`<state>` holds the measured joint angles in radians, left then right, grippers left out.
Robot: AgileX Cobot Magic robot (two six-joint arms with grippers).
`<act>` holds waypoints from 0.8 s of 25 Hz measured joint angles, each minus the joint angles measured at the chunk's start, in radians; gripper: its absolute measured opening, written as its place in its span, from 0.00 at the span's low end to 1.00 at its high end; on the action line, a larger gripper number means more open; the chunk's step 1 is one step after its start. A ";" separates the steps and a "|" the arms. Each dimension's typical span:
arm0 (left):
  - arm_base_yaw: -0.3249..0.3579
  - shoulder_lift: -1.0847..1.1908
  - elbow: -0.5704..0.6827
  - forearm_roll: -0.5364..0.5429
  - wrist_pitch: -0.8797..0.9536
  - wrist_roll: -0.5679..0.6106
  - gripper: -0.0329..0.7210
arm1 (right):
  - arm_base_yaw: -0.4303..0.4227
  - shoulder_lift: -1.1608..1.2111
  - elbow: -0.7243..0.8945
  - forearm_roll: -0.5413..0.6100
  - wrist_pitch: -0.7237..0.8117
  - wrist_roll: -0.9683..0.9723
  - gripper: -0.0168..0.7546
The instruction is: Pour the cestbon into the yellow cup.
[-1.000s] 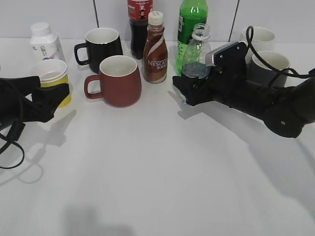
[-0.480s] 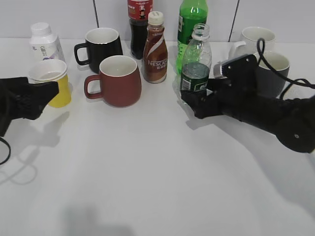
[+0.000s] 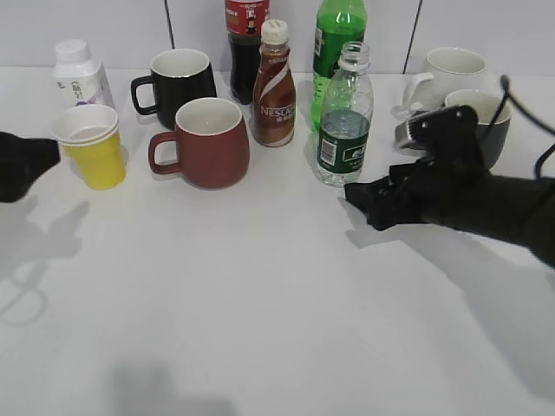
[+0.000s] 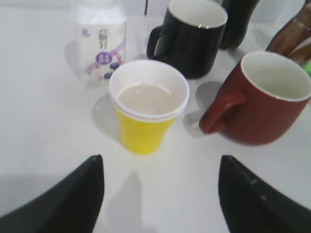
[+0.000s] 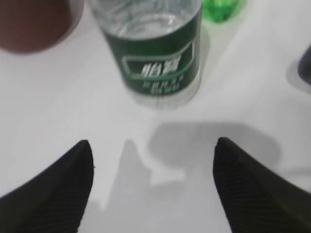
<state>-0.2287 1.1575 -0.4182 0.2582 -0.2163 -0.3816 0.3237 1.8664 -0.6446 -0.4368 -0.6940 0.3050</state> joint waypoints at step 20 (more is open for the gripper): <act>-0.170 -0.285 -0.535 -0.079 1.399 0.008 0.77 | 0.000 -0.551 0.000 -1.365 0.552 1.417 0.70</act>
<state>-0.3986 0.8729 -0.9530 0.1790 1.1826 -0.3733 0.3237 1.3150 -0.6446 -1.8017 -0.1417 1.7222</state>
